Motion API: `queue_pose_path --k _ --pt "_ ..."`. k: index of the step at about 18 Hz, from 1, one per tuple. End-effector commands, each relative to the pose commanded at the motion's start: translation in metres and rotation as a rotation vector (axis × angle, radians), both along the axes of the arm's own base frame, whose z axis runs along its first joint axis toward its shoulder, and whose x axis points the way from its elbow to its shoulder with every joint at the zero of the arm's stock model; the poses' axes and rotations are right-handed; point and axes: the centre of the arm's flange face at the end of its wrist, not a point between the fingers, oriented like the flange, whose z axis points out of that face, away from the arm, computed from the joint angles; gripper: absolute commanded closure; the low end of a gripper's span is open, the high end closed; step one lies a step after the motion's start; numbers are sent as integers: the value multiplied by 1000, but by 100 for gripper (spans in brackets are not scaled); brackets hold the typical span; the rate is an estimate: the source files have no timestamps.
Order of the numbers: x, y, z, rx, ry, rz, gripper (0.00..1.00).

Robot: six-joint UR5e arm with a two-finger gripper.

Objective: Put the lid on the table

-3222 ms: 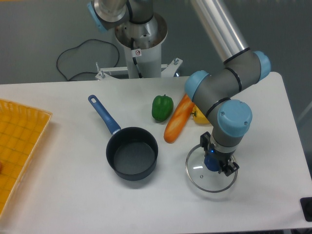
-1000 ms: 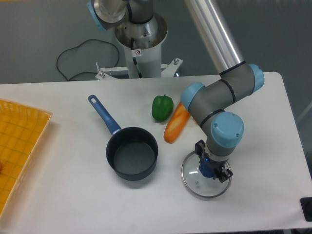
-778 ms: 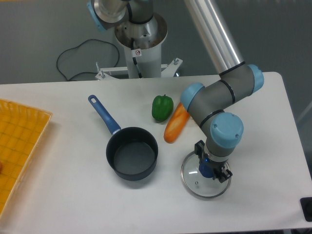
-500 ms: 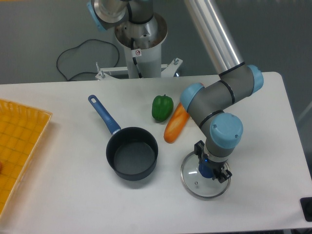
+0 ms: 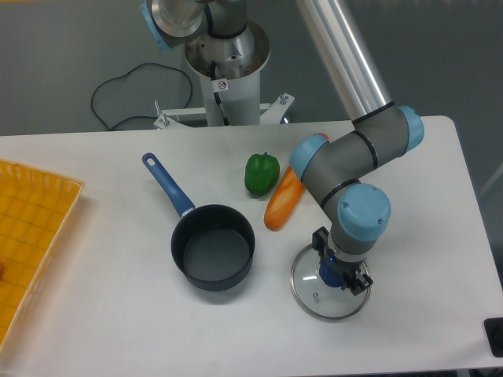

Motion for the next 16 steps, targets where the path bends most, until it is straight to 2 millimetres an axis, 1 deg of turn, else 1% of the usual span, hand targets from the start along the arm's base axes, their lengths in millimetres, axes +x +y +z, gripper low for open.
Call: queue_pose_path --k 4,6,10,11,12,13,16 --pt "0 0 0 0 0 0 61" --pt "-1 1 1 5 6 0 58" --pt "1 0 -2 2 0 2 28" --pt "1 0 -2 4 3 2 26" --pt "0 0 -1 6 7 2 22" --pt "2 0 -2 5 6 0 15" --pt "2 0 -4 13 17 0 4"
